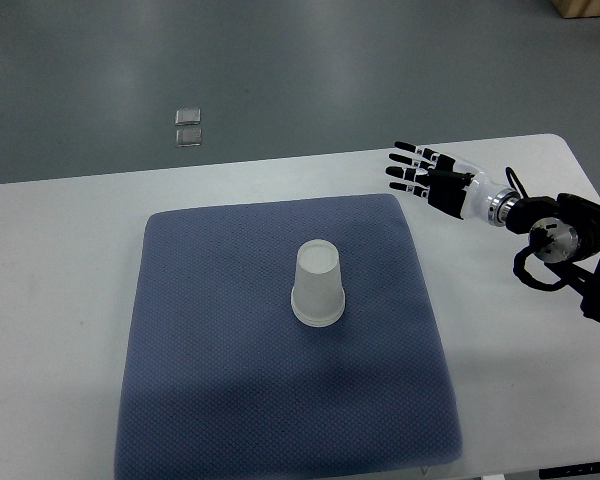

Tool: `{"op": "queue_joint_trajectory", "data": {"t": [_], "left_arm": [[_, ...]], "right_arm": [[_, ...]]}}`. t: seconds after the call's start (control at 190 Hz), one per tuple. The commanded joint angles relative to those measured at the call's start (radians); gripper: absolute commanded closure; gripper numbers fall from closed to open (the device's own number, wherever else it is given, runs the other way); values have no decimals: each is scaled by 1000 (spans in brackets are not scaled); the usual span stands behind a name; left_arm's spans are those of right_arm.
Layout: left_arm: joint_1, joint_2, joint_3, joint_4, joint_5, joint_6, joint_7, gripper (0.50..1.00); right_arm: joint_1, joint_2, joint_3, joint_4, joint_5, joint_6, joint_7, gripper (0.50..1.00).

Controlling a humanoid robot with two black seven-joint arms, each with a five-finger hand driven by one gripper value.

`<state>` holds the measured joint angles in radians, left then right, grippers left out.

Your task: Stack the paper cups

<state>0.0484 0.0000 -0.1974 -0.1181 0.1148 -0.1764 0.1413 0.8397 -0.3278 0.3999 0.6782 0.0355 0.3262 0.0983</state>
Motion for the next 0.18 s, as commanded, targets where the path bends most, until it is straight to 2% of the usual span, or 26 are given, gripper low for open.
{"op": "queue_joint_trajectory", "data": {"t": [0.0, 0.179], "left_arm": [[-1, 0, 0, 0, 0, 2, 0, 500], [-1, 0, 0, 0, 0, 0, 0, 500]], "right_arm": [[-4, 9, 19, 1, -6, 5, 1, 574], [-4, 10, 19, 3, -9, 39, 3, 574]]}}
